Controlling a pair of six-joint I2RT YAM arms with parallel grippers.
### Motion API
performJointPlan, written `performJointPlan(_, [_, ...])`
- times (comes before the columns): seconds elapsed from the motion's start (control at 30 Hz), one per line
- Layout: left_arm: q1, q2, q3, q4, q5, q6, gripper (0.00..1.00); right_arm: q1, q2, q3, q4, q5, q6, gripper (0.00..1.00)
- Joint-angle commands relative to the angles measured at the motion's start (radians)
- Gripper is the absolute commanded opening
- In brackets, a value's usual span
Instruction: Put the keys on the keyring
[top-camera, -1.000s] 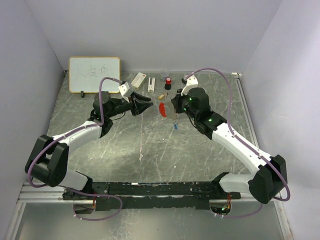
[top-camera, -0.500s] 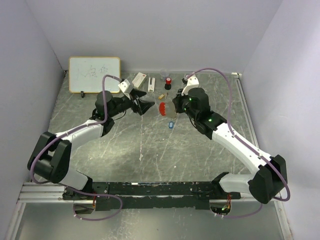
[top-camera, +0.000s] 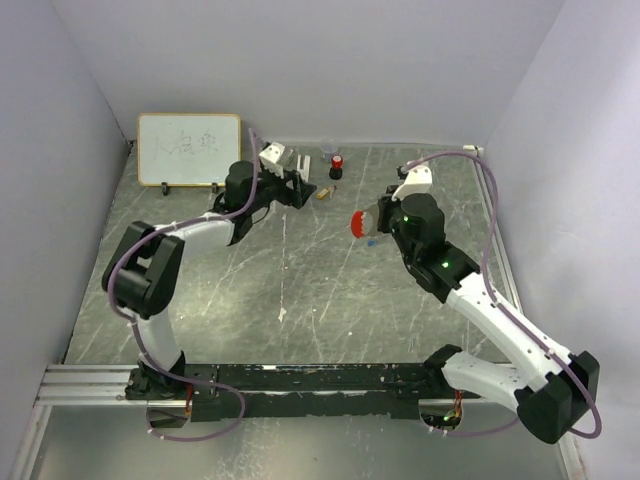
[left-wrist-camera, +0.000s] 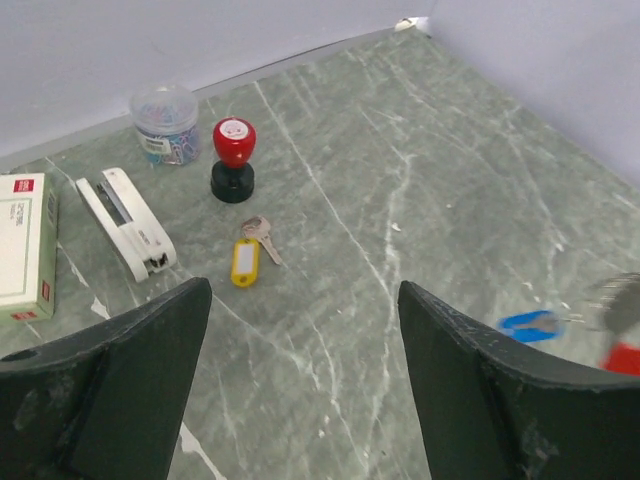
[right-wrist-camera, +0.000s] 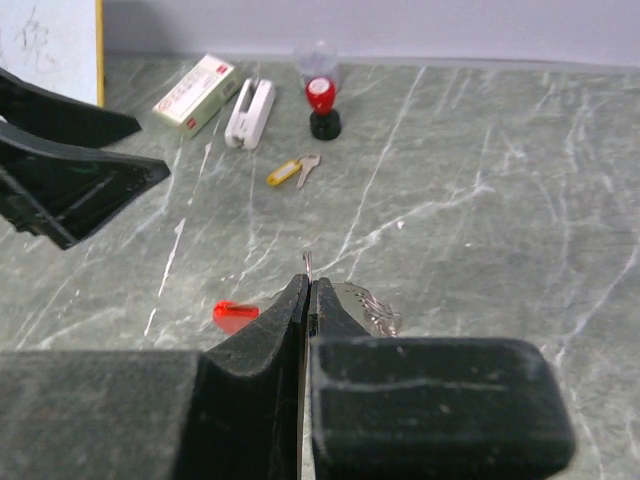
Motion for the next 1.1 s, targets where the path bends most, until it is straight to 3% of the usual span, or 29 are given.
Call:
performJointPlan(0.0, [-0.036, 0.114, 0.148, -0.092, -0.082, 0.089, 0.83, -0.007, -0.052, -0.007, 0.028, 0.083, -0.023, 0.0])
performJointPlan(0.2, [-0.11, 0.303, 0.342, -0.232, -0.226, 0.257, 0.76, -0.012, -0.064, -0.011, 0.011, 0.056, -0.022, 0.0])
performJointPlan(0.57, [-0.107, 0.563, 0.674, -0.394, -0.192, 0.228, 0.77, -0.018, -0.112, -0.036, 0.001, 0.021, -0.022, 0.0])
performJointPlan(1.07, [-0.091, 0.711, 0.806, -0.42, -0.21, 0.205, 0.78, -0.021, -0.101, -0.025, -0.002, 0.002, -0.032, 0.0])
